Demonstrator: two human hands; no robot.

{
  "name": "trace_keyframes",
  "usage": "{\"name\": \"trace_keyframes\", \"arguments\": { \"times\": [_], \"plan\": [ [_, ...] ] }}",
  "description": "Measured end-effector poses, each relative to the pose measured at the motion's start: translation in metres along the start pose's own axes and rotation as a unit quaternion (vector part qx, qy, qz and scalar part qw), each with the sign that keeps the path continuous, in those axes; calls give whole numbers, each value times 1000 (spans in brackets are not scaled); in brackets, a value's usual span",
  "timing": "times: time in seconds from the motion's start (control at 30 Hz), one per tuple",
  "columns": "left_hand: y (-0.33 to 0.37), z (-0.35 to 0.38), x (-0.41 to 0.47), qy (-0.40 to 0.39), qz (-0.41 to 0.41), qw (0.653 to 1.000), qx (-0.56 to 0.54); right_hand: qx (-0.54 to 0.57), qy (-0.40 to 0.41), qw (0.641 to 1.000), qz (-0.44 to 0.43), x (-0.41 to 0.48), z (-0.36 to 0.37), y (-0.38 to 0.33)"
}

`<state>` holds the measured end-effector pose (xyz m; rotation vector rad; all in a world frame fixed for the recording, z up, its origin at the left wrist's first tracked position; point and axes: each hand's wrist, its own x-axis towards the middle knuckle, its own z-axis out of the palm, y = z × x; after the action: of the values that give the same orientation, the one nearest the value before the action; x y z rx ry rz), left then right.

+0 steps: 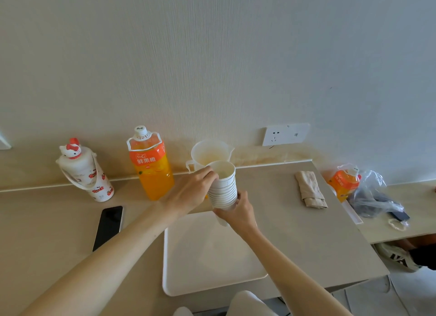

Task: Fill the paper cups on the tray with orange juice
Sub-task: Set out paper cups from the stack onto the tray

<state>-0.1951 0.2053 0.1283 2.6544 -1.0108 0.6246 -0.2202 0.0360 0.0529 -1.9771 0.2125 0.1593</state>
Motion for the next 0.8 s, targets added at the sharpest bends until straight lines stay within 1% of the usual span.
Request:
{"name": "trace_keyframes", "arguments": {
  "times": [0.1,0.17,0.37,0.53,0.63,0.73,0.8],
  "plan": [
    [0,-2,-2,-2,-12,1000,-18,-3,-2,1000,-2,-2,0,-2],
    [1,-3,-3,12,-17,1000,-19,0,-1,1000,-1,-2,0,-4],
    [10,-11,-1,102,-18,995,-13,-10,4,1000,-4,-5,1,-2],
    [8,-14,-3,162,-42,985,-29,-28,-5,1000,-5,-9,2,-4],
    [-3,-13,-11,213,-71,972,-68,-37,5,999,-2,-8,4,0],
    [-15,-18,-25,262,-124,950,-114,-34,50,998,23,-5,6,9],
    [-22,-21,-37,286,-153,939,-117,-26,74,996,41,-5,6,13]
  ]
}}
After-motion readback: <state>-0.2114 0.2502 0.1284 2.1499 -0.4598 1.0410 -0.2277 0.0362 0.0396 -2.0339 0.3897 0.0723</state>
